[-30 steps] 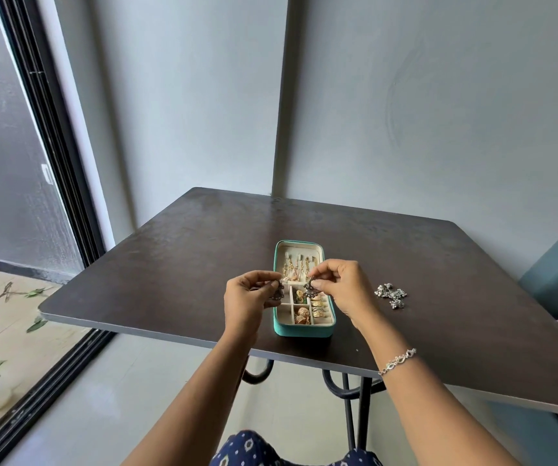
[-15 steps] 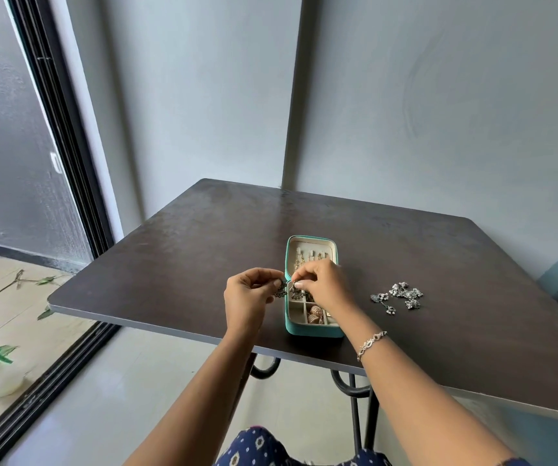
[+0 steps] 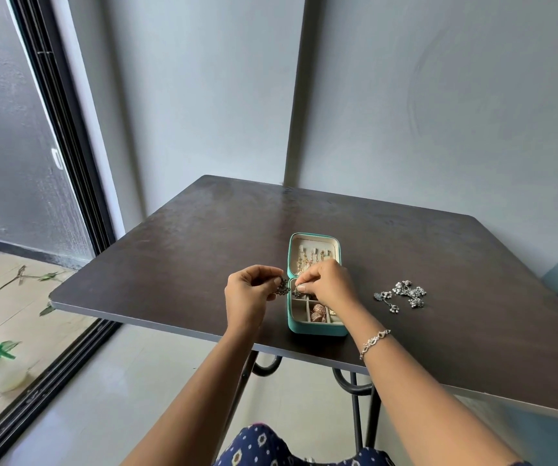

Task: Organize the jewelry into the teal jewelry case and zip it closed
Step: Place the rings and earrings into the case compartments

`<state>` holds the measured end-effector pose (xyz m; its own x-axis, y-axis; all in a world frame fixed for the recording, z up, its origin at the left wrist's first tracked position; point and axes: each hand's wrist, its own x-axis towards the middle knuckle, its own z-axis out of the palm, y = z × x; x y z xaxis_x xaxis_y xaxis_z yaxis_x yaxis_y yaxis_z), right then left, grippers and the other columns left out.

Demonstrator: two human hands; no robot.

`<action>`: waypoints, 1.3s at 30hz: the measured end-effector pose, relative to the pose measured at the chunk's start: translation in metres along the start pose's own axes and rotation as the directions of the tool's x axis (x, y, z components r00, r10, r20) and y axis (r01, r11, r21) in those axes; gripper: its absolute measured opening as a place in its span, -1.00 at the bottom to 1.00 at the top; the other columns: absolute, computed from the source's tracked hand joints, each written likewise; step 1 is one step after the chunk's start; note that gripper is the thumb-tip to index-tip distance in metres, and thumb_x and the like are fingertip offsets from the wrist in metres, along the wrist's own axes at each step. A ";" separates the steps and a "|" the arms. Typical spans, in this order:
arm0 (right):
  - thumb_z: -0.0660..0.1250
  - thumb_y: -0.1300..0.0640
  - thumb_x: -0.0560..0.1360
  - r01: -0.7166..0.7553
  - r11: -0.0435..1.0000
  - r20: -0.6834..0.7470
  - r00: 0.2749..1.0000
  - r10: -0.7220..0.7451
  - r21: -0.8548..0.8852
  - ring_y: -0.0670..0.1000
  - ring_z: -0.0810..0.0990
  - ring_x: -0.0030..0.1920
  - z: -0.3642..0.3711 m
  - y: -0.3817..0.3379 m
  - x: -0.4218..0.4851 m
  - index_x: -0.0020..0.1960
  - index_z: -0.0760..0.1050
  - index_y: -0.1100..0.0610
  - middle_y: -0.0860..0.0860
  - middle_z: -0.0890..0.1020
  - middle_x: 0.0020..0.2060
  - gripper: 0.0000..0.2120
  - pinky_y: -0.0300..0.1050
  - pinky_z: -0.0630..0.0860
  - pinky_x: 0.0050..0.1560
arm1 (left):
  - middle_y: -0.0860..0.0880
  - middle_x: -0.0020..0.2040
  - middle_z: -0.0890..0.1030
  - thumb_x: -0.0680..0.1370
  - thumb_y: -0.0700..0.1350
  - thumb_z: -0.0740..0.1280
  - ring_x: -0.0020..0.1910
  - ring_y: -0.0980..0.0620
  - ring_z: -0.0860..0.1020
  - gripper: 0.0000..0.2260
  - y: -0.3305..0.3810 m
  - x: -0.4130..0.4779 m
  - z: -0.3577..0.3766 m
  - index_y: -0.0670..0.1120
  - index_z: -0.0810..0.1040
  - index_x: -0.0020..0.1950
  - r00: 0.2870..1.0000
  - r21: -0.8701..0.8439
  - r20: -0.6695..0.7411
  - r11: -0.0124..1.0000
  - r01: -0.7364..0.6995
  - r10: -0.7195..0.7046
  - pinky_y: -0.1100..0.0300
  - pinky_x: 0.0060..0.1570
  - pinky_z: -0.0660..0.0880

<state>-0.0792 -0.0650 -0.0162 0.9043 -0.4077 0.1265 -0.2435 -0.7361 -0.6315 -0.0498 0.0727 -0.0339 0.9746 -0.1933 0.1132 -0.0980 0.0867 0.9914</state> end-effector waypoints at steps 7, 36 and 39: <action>0.45 0.19 0.38 0.042 0.991 -0.033 0.998 -0.046 -0.125 0.05 0.53 0.05 0.008 0.003 0.004 -0.14 0.67 0.05 0.03 0.67 -0.06 -0.92 -0.05 0.52 0.07 | 0.00 -0.37 0.61 0.44 -0.38 0.36 -0.36 0.08 0.54 -0.75 0.002 -0.002 0.001 -0.04 0.62 -0.29 1.000 0.024 0.014 1.000 -0.013 0.012 0.24 -0.33 0.51; 0.15 0.03 0.51 0.312 0.942 -0.643 0.697 -0.317 -0.127 0.08 0.51 -0.26 -0.017 0.098 -0.031 -0.16 0.58 0.19 0.03 0.60 -0.30 -0.68 -0.16 0.36 -0.21 | -0.06 -0.20 0.69 0.37 -0.30 0.42 -0.20 0.04 0.62 -0.87 0.009 0.025 0.028 -0.08 0.68 -0.22 0.972 0.585 0.236 0.796 -0.153 0.013 0.13 -0.06 0.57; 0.15 0.02 0.51 0.303 0.942 -0.636 0.702 -0.322 -0.143 0.08 0.50 -0.28 -0.016 0.098 -0.030 -0.18 0.58 0.19 0.04 0.61 -0.31 -0.68 -0.17 0.33 -0.23 | -0.05 -0.24 0.68 0.36 -0.30 0.43 -0.21 0.03 0.63 -0.86 0.008 0.024 0.029 -0.06 0.66 -0.27 0.969 0.612 0.246 0.775 -0.159 0.005 0.10 -0.07 0.57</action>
<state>-0.1361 -0.1338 -0.0698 0.4898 -0.3925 0.7785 -0.0055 -0.8943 -0.4475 -0.0335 0.0408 -0.0210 0.8944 -0.4278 0.1307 -0.3545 -0.4997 0.7903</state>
